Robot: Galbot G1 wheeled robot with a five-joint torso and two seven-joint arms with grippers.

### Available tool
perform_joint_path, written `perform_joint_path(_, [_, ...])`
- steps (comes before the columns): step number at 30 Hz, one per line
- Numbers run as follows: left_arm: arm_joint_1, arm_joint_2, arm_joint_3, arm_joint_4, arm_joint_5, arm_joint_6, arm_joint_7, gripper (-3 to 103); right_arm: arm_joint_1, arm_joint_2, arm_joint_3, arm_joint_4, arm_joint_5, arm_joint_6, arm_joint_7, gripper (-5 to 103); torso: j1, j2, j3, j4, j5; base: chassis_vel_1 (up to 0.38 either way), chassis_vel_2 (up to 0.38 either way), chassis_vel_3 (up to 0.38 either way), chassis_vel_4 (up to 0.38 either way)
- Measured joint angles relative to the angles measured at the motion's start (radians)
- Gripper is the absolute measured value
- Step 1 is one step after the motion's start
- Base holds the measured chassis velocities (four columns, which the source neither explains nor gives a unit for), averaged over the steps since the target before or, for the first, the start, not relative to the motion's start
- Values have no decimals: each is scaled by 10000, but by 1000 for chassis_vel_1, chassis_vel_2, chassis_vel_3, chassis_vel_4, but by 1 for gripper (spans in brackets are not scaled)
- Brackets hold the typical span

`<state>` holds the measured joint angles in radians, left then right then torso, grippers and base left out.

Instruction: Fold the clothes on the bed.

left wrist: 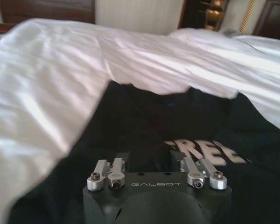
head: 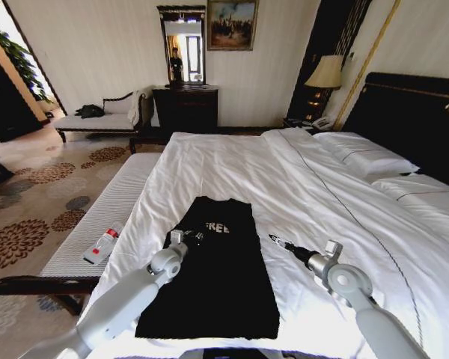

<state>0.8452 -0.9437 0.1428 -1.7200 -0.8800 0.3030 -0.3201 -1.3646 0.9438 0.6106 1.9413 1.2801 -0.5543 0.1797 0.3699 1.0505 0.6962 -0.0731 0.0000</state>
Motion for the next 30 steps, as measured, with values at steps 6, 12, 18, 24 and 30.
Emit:
perform_joint_path(6, [255, 296, -1027, -395, -486, 25, -50, 72, 449, -276, -209, -190, -23, 94, -99, 100, 0, 0, 0, 0, 3, 0, 0, 0, 0])
perform_joint_path(12, [-165, 239, -1383, 35, -1008, 24, -133, 93, 1189, -571, -460, -469, 61, 127, -169, 100, 0, 0, 0, 1, 0, 0, 0, 0, 0])
perform_joint_path(18, [-950, -238, -1361, 995, -1207, -56, 117, 100, 2003, -875, -760, -789, 262, 127, -169, 100, 0, 0, 2, -1, 2, 0, 0, 0, 0])
perform_joint_path(24, [-1910, -1047, -1127, 2463, -1122, -168, 525, 100, 2851, -1123, -1135, -1465, 502, 123, -300, 100, 1, -1, 3, -1, 2, 0, 0, 0, 0])
perform_joint_path(30, [-3011, -1846, -485, 4306, -1175, -179, 999, 100, 3290, -1302, -1246, -2281, 611, 98, -812, 100, 2, -1, 3, -1, -1, 0, 0, 0, 0])
